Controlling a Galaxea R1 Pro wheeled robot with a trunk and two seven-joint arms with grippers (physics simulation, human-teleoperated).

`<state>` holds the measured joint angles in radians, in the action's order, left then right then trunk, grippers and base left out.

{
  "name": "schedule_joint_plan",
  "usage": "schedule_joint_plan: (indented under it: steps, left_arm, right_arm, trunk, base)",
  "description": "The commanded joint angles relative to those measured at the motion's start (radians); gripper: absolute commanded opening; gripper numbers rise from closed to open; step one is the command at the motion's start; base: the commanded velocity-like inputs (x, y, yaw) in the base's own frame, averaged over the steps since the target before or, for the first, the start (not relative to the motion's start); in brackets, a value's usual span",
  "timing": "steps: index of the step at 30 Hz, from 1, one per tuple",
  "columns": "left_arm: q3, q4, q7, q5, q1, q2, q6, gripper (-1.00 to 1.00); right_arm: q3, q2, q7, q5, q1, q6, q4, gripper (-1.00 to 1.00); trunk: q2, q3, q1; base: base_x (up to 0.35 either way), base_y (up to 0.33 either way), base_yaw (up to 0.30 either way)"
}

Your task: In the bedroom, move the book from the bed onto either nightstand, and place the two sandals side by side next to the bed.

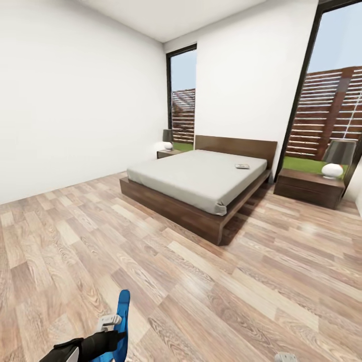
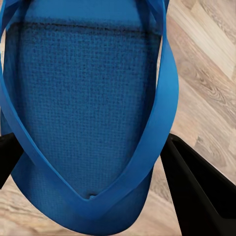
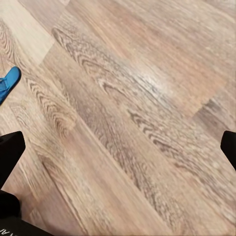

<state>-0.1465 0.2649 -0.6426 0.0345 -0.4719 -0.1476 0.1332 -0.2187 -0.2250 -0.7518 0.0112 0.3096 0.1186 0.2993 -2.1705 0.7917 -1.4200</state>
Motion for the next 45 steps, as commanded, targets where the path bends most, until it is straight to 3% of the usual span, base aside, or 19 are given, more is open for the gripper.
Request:
schedule_joint_plan:
  steps: [1,45]
  left_arm:
    - [-0.005,0.001,-0.005,0.002,-0.001,0.0,0.009,-1.0]
    - [-0.005,0.001,-0.005,0.002,-0.001,0.001,0.009,-1.0]
  right_arm:
    - [-0.008,0.001,-0.006,0.001,0.0,0.01,0.001,1.0]
    - [-0.012,-0.001,-0.006,0.0,0.0,0.011,0.003,1.0]
  trunk:
    - [0.0,0.001,0.0]
    - [0.0,0.001,0.0]
  base:
    - [0.0,0.0,0.16]
    - [0.0,0.0,0.183]
